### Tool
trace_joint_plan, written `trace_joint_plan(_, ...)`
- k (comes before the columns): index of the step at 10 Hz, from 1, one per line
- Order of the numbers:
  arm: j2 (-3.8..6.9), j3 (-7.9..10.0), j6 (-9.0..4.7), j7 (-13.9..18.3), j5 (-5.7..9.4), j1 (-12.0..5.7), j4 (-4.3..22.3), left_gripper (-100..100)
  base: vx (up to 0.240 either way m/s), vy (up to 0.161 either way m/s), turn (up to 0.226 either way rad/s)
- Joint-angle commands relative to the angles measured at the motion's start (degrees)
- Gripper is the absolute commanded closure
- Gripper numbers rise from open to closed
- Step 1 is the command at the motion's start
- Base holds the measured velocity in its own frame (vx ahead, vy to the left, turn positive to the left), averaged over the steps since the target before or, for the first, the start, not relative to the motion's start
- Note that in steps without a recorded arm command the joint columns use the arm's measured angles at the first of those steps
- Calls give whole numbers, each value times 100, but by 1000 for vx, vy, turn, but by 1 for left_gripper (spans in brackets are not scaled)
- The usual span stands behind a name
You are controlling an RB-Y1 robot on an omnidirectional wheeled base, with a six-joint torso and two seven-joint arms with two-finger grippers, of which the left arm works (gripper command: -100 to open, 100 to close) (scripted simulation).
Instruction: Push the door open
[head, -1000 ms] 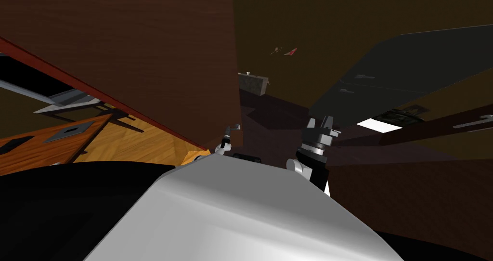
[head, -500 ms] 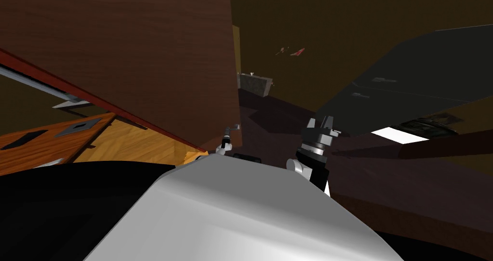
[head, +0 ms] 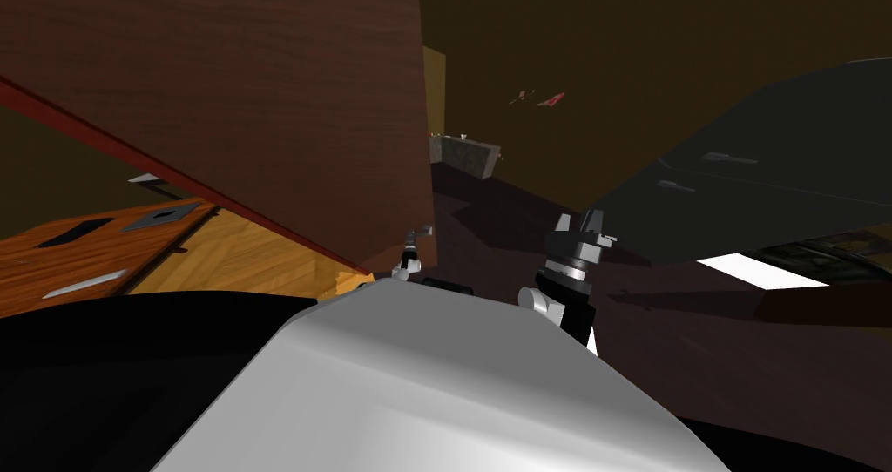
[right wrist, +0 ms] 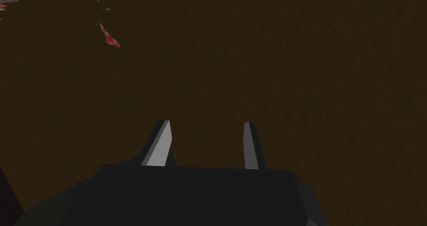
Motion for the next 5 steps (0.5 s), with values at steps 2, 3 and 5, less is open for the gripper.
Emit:
trace_joint_plan(2,-162,-61,68,-30,-31,23,-141,100,30,-64,-17)
trace_joint_plan(3,-90,6,11,-41,1,61,-111,100,4,-2,36)
trace_joint_plan(5,138,156,37,-107,96,76,-156,100,166,-11,29)
